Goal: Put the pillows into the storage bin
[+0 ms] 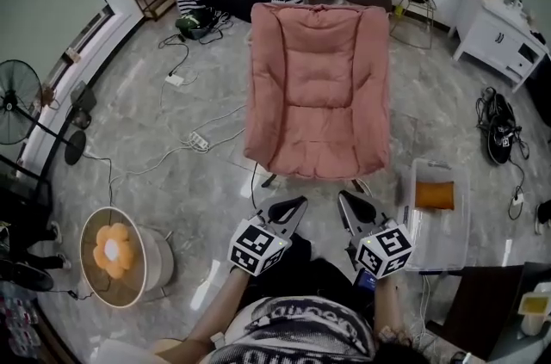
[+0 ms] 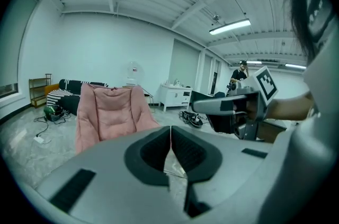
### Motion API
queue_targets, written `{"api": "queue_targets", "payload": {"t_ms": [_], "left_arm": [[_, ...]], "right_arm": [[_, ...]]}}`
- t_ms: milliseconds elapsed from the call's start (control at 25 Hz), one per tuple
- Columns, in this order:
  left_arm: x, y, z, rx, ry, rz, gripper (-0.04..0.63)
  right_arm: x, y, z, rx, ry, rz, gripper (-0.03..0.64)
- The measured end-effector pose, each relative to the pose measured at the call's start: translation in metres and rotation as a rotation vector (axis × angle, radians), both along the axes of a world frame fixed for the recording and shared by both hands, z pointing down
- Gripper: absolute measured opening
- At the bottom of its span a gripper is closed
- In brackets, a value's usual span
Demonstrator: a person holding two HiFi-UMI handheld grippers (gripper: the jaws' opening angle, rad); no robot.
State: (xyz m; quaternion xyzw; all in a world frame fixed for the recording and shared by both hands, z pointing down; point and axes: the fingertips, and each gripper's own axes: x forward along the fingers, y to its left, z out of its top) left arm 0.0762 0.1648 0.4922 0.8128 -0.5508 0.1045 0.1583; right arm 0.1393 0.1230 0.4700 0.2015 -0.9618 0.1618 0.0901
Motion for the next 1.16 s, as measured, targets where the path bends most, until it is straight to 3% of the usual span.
{"api": "queue_targets", "payload": {"t_ms": [1160], "left_arm": [[0.013, 0.030, -0.003, 0.006, -0.044, 0.054, 0.014]], "right_arm": [[0.003, 0.020, -0.004, 0.026, -0.004, -0.026, -0.003]]}}
